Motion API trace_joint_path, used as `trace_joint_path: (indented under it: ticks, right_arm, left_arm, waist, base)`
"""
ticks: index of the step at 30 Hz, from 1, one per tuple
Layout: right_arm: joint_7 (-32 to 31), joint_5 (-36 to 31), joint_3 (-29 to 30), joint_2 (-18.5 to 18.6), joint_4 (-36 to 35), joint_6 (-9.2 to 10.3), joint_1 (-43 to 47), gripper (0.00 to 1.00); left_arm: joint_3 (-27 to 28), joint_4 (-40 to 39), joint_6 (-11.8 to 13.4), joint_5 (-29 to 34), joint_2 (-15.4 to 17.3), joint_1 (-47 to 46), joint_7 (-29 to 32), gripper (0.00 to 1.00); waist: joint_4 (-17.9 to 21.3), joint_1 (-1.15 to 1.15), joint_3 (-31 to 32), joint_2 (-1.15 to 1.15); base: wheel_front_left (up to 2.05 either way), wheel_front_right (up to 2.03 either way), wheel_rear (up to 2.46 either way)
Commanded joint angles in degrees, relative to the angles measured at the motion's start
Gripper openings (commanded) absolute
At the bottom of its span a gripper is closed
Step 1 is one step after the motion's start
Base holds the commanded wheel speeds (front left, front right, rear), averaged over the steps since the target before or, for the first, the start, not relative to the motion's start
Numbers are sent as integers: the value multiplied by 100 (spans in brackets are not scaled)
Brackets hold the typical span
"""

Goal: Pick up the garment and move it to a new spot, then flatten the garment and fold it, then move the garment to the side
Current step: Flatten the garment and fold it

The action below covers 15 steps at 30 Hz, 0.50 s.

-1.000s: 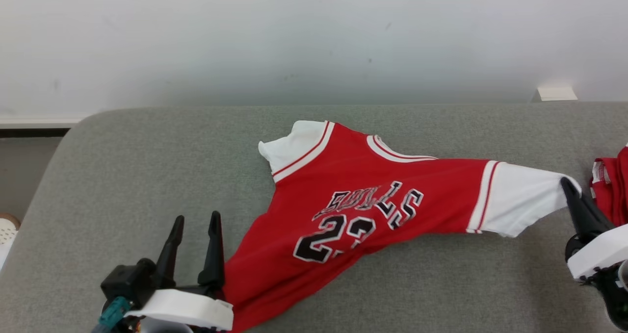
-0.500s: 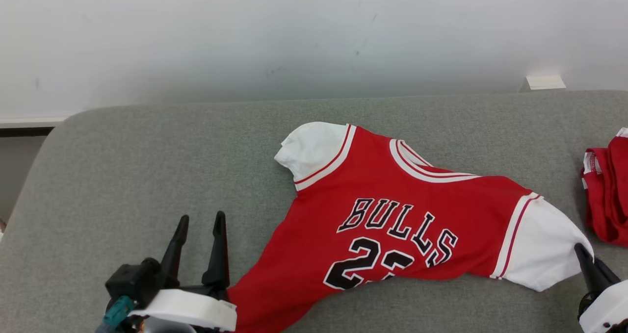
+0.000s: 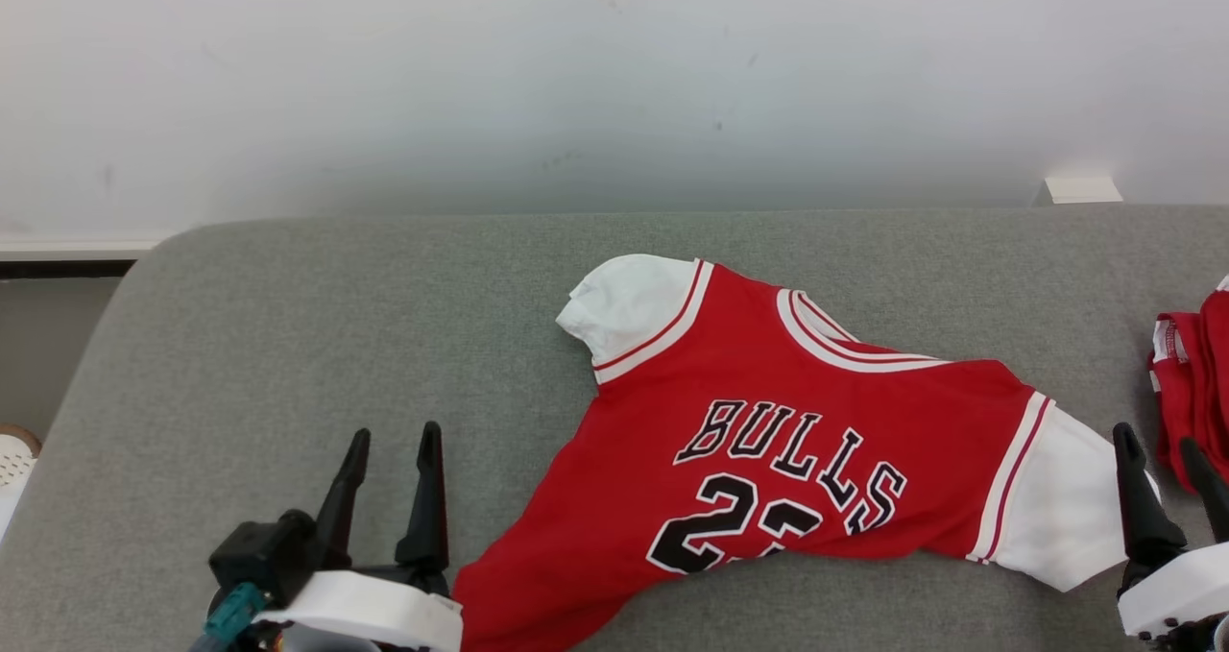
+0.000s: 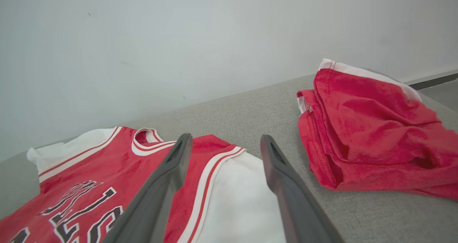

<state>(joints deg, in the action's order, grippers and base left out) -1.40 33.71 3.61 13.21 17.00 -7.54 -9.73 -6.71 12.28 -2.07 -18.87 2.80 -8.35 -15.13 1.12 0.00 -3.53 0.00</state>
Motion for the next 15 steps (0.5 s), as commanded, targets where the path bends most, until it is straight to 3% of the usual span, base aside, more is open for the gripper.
trace_joint_path:
  ticks: [1, 8, 15]
  right_arm:
    - [61, -84, 11, -87, -67, 12, 161, 100]
    - [91, -198, -80, -328, -272, 12, 331, 100]
    - [290, -176, -204, -340, -326, 12, 202, 100]
  left_arm:
    - [-4, 18, -25, 13, 22, 24, 1, 100]
    - [-65, 52, -12, -6, 21, -3, 1, 100]
    - [-365, 472, -204, 134, 48, -392, 65, 100]
  waist:
    - [-27, 0, 26, 0]
    - [-61, 0, 21, 0]
    - [-24, 0, -66, 0]
  base:
    - [0, 0, 0]
    - [0, 0, 0]
    - [0, 0, 0]
